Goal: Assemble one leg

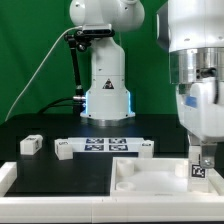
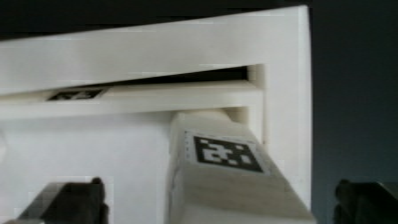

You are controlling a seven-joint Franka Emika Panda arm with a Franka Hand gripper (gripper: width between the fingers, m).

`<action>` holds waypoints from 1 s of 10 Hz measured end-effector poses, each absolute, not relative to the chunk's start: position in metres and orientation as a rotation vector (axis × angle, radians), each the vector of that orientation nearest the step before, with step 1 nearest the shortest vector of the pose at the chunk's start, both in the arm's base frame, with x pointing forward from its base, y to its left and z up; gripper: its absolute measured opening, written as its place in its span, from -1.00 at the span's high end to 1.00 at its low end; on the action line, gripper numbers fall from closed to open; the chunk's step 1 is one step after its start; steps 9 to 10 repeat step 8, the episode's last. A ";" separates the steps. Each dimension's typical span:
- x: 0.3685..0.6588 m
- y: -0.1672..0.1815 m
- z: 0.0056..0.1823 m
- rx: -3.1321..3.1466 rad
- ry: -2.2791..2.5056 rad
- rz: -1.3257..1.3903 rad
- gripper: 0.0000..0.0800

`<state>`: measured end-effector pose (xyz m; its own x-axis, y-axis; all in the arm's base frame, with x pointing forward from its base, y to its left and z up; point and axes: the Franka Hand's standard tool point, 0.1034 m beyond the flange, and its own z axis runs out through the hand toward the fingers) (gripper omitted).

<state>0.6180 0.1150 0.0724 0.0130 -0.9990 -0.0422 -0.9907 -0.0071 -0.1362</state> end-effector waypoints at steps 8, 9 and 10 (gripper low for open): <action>0.618 0.115 0.072 -2.320 1.929 -0.115 -0.62; 0.618 0.115 0.072 -2.320 1.929 -0.115 -0.62; 0.618 0.115 0.072 -2.320 1.929 -0.115 -0.62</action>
Offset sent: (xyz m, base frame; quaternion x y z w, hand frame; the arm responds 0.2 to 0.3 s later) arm 0.0000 0.0000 0.0000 0.0000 0.0000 0.0000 1.0000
